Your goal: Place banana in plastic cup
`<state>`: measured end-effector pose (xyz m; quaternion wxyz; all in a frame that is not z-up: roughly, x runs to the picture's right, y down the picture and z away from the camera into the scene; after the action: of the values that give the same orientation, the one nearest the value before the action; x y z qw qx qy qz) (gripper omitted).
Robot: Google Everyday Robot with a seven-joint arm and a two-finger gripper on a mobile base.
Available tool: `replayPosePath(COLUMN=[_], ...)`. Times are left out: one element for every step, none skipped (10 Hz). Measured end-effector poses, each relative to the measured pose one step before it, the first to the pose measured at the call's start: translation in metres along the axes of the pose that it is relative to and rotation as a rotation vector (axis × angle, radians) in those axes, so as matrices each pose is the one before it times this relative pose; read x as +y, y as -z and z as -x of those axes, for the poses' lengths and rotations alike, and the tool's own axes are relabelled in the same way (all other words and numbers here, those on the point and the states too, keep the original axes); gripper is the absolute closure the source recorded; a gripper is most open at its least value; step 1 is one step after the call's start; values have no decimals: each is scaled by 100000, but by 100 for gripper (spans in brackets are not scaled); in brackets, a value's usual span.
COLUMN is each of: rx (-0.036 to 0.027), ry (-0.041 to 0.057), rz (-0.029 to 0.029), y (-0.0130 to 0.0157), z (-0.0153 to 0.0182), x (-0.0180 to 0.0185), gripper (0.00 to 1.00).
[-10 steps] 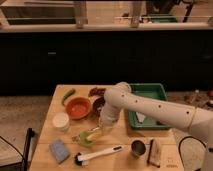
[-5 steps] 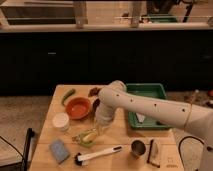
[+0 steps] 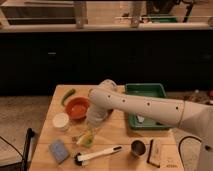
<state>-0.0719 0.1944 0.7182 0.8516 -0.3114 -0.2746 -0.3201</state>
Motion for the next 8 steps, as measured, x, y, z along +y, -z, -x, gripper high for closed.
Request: replayPosePath(rx=[108,213,125,141,-261,-1017,-2878,-2262], ry=[4611,3656,2537,2186,3197,1849,2120,1567], rz=[-639,-484,-303,-246,-242,-374,-421,-129], y=[52,102,65,68,54,26,70,3], z=[621,383,181,173,322,223,231,238], x=[-432,-315,-122,-195,-288,-180,-30,96], gripper=[100,100,100,100,100,100,100,100])
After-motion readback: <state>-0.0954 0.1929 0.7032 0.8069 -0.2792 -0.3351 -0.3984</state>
